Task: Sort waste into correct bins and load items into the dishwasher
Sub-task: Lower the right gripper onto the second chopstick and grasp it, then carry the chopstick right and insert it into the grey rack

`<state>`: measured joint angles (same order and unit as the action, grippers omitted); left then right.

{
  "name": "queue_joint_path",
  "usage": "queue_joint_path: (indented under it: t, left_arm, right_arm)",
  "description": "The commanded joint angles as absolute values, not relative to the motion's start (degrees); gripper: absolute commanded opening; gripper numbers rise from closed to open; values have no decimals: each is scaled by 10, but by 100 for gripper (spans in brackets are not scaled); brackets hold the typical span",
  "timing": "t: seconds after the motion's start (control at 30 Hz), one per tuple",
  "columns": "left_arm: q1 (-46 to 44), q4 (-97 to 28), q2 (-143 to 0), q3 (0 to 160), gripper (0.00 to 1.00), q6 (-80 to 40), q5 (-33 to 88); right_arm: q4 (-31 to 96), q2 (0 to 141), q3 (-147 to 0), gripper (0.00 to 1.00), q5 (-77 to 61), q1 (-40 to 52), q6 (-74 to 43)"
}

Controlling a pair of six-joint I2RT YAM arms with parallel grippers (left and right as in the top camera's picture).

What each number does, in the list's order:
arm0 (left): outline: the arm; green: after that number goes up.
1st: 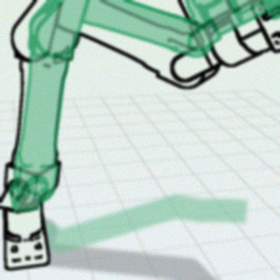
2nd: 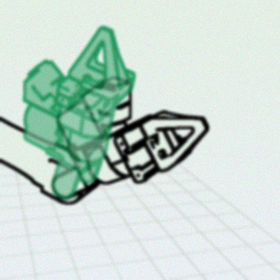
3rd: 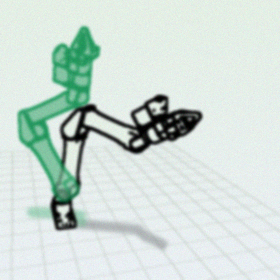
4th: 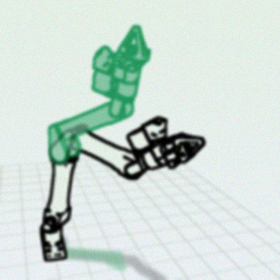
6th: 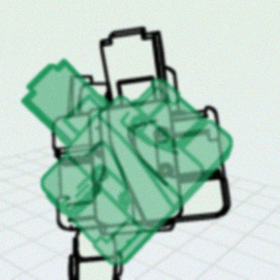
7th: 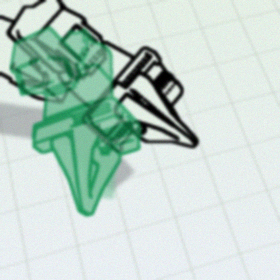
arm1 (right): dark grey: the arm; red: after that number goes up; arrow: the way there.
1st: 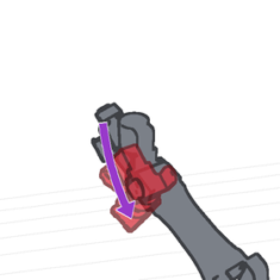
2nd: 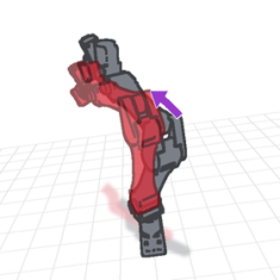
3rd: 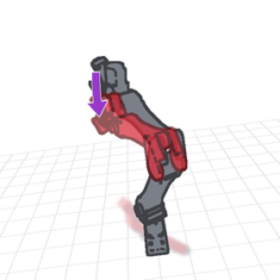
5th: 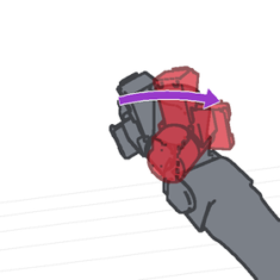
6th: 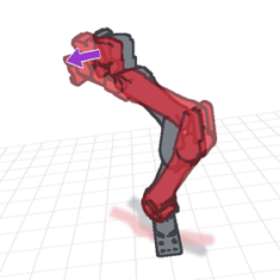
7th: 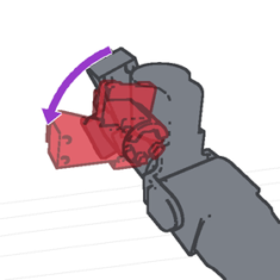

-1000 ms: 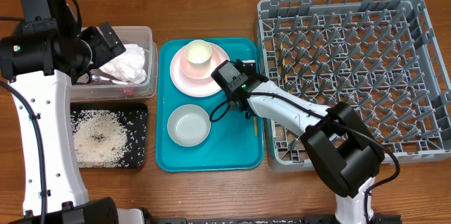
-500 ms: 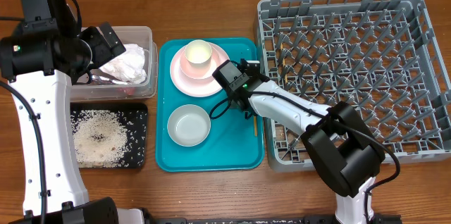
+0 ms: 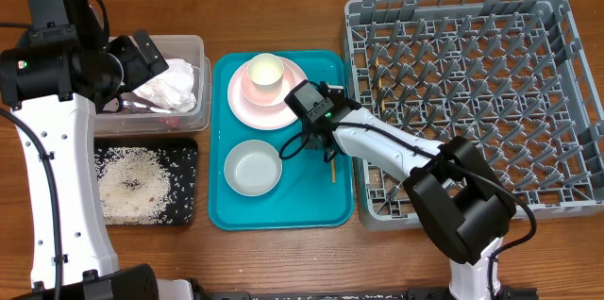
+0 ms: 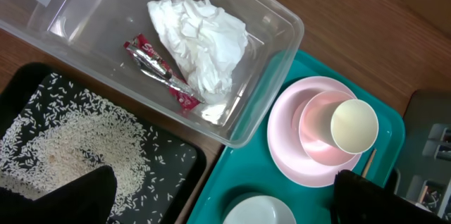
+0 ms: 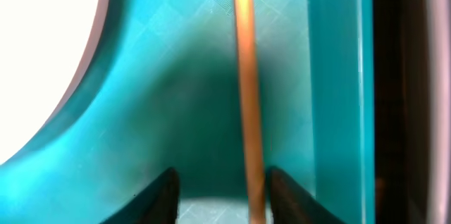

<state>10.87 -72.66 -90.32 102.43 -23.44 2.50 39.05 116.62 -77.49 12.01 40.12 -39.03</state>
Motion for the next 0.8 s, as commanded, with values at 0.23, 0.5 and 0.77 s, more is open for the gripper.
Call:
queue_joint_path:
  t: [0.23,0.5,0.77]
  left_arm:
    - [109,-726,-900,1034,100,-227,21]
    - [109,-726,-900,1034,100,-227,21]
    - [109,-726,-900,1034,100,-227,21]
  right_arm:
    - [391,1160,-771,29,109,399,-397]
    - [386,1183,-771,16,108,399,-397]
    - [398,1181,-793,4,109,399,-388]
